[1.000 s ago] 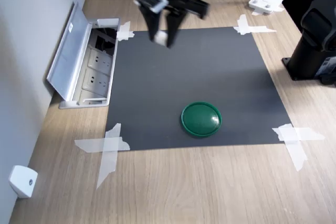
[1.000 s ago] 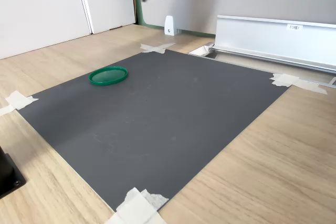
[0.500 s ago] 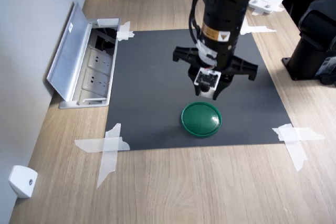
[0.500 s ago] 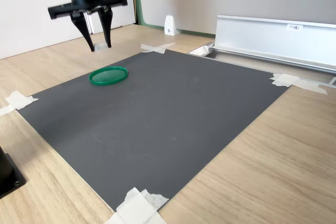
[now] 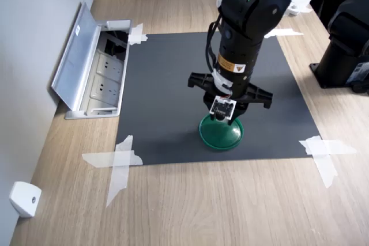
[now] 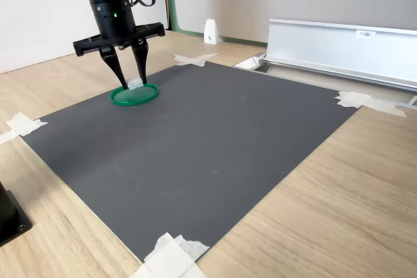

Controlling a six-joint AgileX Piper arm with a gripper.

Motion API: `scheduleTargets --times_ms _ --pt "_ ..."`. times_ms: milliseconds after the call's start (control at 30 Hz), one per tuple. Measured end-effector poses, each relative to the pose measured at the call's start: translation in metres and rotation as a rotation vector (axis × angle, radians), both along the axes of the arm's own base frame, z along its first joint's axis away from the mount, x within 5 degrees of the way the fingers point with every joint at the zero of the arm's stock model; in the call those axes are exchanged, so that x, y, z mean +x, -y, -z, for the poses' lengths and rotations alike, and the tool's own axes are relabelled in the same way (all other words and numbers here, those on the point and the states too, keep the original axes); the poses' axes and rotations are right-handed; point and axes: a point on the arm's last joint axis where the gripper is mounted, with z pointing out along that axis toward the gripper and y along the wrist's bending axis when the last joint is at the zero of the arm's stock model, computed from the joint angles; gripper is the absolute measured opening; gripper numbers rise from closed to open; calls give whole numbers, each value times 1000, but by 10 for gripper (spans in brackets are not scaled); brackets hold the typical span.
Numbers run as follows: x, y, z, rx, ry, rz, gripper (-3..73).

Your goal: Grasp a white terminal and put it on the green lid.

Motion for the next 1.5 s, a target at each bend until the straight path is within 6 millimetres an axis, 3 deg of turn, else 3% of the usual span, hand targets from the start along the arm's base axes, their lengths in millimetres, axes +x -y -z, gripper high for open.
scheduleTargets --times_ms 467,733,867,1000,1100,1200,1400,1500 --pt "2 -3 16 -19 -46 -78 324" --pt "2 -3 13 -15 -38 -78 549" --pt "-1 -1 3 -7 -22 -75 606" --pt "-8 7 -32 54 73 -7 603" --pt "-13 25 -68 135 194 102 559" --pt "-21 52 -105 219 338 232 456" --pt "-58 102 -170 372 598 489 89" --pt "-86 120 -195 479 710 634 15"
